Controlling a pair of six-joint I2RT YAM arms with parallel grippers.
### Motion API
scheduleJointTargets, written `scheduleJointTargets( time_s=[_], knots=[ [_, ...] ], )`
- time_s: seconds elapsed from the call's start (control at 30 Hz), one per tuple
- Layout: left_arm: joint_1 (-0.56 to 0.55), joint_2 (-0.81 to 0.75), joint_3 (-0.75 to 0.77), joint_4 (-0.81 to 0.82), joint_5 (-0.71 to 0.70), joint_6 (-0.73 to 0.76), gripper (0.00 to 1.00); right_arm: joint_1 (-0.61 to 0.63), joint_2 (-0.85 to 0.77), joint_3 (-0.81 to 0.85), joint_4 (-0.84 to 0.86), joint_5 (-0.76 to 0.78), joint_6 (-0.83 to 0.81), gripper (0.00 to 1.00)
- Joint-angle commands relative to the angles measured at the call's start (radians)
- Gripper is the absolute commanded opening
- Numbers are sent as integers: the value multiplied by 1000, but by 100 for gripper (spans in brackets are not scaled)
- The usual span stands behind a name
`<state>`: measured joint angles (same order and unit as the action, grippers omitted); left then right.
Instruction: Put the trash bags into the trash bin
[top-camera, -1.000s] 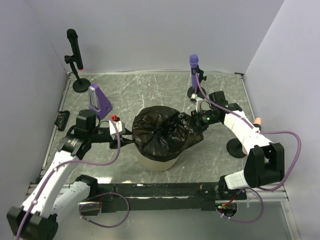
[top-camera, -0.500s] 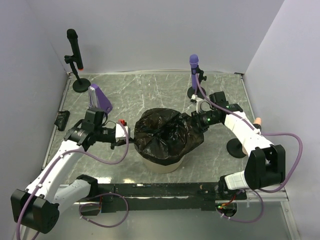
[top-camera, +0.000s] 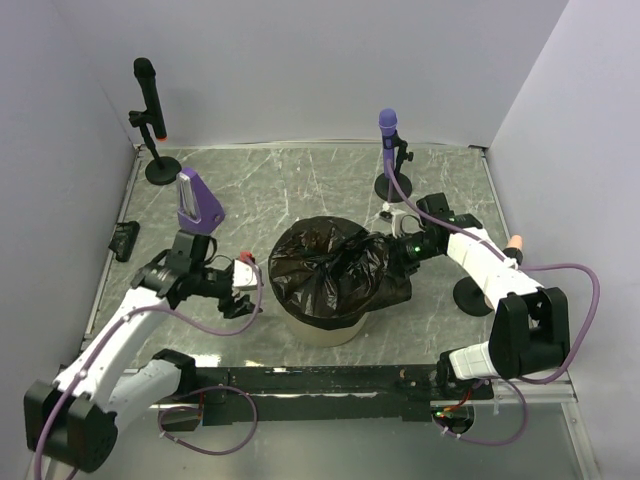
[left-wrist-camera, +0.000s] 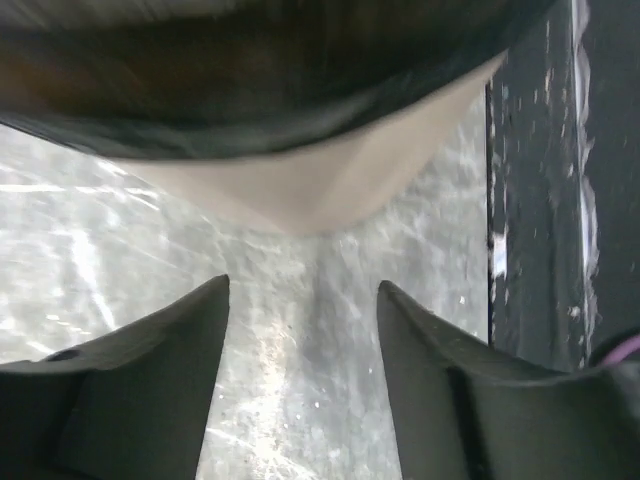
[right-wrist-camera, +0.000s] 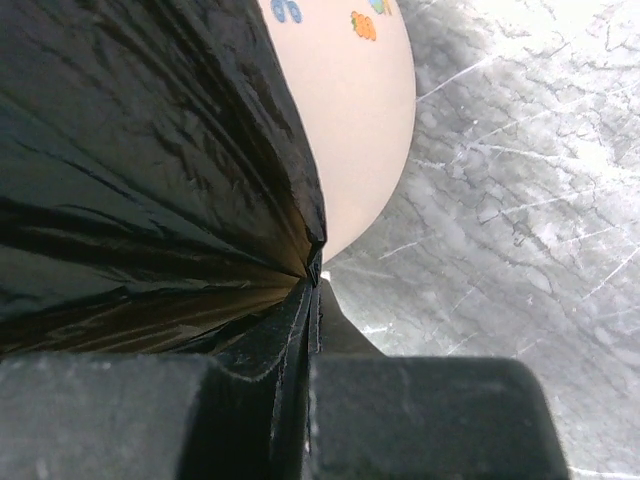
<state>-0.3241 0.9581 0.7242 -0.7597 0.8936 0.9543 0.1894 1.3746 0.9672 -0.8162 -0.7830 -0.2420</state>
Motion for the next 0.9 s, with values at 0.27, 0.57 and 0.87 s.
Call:
scheduleJointTargets(
  time_s=[0.27,0.57,0.87],
  knots=[
    [8,-117,164,300,117,-483,82,21,-54,148,-143,-48,-60,0],
    [7,5,188,243,200,-379,78,73,-43,212,-135,-61,-46,0],
    [-1,48,204,200,252,-310,1,91,-49,223,-139,-39,-51,0]
  ],
)
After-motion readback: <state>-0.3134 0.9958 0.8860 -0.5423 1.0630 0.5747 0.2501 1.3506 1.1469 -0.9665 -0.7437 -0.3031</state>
